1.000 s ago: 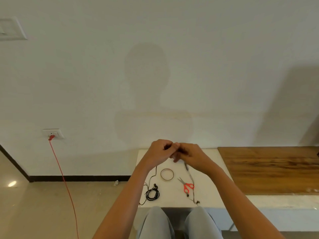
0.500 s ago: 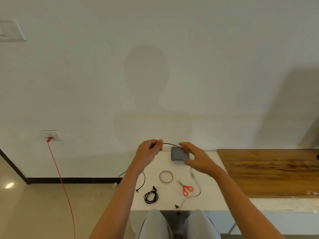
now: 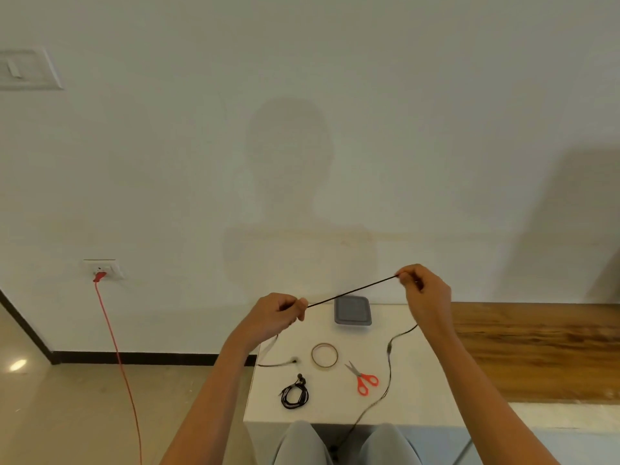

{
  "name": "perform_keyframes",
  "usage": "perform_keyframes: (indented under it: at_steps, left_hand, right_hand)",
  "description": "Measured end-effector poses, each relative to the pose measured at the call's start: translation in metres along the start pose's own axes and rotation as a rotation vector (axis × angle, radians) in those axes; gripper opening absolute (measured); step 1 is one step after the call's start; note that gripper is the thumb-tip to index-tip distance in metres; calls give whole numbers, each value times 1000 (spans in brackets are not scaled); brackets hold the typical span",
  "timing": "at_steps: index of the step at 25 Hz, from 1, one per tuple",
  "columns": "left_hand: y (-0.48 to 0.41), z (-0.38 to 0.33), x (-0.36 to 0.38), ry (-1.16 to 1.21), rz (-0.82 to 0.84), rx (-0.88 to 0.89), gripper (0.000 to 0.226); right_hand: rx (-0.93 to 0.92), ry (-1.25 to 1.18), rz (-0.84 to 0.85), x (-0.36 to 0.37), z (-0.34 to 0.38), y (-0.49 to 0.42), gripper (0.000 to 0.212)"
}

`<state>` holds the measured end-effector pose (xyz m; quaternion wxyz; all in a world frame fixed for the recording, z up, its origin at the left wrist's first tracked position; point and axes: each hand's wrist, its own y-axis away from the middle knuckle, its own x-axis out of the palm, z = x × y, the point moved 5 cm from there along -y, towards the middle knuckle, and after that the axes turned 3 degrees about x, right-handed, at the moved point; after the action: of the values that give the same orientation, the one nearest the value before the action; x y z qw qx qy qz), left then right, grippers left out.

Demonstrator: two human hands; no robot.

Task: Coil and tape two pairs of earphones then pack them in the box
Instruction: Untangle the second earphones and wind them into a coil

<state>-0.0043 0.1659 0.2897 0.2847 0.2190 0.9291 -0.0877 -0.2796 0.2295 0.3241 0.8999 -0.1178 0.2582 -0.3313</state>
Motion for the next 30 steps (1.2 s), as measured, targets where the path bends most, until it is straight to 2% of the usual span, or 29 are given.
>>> perform_keyframes:
  at_steps: [2, 4, 7, 9, 10, 11, 13, 15, 17, 18, 19, 20, 21, 22, 23, 24, 26, 28, 30]
  left_hand:
    - [0, 2, -6, 11, -17, -16, 43]
    - [-1, -7, -4, 58, -26, -17, 41]
    - [-4, -31, 14, 178, 37, 1, 39]
    - [-6, -45, 25, 229, 38, 33, 41]
    - [-6, -49, 28, 243, 36, 43, 42]
    - [-6, -51, 29, 240, 39, 48, 43]
    - [-3, -47, 28, 202, 68, 39, 41]
    - [1, -35, 24, 174, 98, 9, 40]
    - [6, -21, 17, 178, 95, -9, 41]
    - [8, -17, 15, 197, 81, -14, 41]
    - [10, -14, 14, 232, 64, -18, 41]
    - [11, -14, 14, 271, 49, -21, 41]
    - [11, -15, 16, 302, 37, -24, 41]
    - [9, -19, 19, 320, 30, -25, 40]
    - [7, -23, 23, 329, 32, -25, 40]
    - [4, -29, 29, 334, 41, -21, 40]
    - [0, -39, 37, 340, 61, -15, 41]
    - [-1, -41, 40, 372, 72, -37, 42]
    - [3, -37, 39, 394, 110, -63, 42]
  right_hand:
    - [85, 20, -102, -4, -13, -4, 16]
    - [99, 115, -5, 8, -14, -3, 19]
    - [-11, 70, 519, 50, 11, 24, 40]
    - [-92, -24, 777, 69, 33, 51, 28]
    - [-115, -52, 811, 73, 39, 58, 15]
    - [-121, -92, 794, 73, 41, 58, 11]
    - [-59, -187, 675, 64, 36, 49, 21]
    - [99, -339, 465, 46, 22, 32, 24]
    - [275, -476, 179, 20, 3, 14, 24]
    - [338, -473, 78, 9, -7, 7, 25]
    - [377, -402, 48, 4, -17, 0, 24]
    - [393, -238, 110, 5, -24, -3, 21]
    - [355, -3, 250, 11, -26, -1, 20]
    - [249, 195, 418, 23, -22, 8, 30]
    - [110, 270, 559, 38, -13, 21, 47]
    - [13, 204, 674, 51, -1, 34, 57]
    - [-48, -91, 818, 68, 24, 57, 46]
    - [-16, -263, 770, 71, 31, 57, 20]
    - [7, -286, 597, 61, 27, 41, 5]
